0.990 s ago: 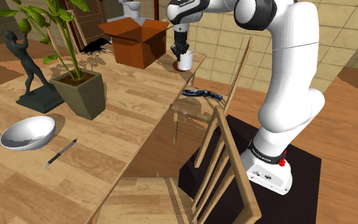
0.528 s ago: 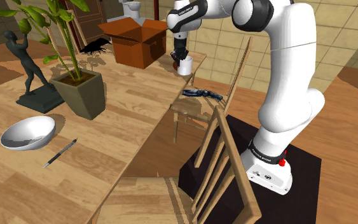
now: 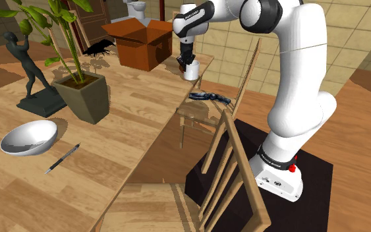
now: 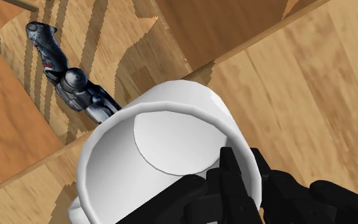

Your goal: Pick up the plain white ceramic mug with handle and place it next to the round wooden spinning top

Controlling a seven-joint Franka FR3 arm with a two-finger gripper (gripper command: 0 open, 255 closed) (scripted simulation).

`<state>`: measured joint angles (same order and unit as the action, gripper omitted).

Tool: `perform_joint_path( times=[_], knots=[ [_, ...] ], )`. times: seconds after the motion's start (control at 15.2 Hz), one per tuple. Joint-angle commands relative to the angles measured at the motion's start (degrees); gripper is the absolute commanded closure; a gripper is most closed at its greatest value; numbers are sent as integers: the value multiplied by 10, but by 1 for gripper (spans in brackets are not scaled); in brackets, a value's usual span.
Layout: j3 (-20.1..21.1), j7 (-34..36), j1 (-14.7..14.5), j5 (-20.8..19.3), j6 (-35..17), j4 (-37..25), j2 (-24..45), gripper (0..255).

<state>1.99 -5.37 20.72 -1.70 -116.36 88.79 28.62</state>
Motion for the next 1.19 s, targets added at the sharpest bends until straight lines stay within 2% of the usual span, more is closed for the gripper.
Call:
perform_joint_path(
  times=[0.0, 0.07, 0.4, 0.66, 1.12],
  knots=[
    [0, 0, 0, 0, 0, 0, 0, 255],
    [0, 0, 0, 0, 0, 0, 0, 0],
    [0, 0, 0, 0, 0, 0, 0, 0],
    [1, -1, 0, 1, 63, -44, -20, 0],
    [1, -1, 0, 1, 63, -44, -20, 0]
  ],
)
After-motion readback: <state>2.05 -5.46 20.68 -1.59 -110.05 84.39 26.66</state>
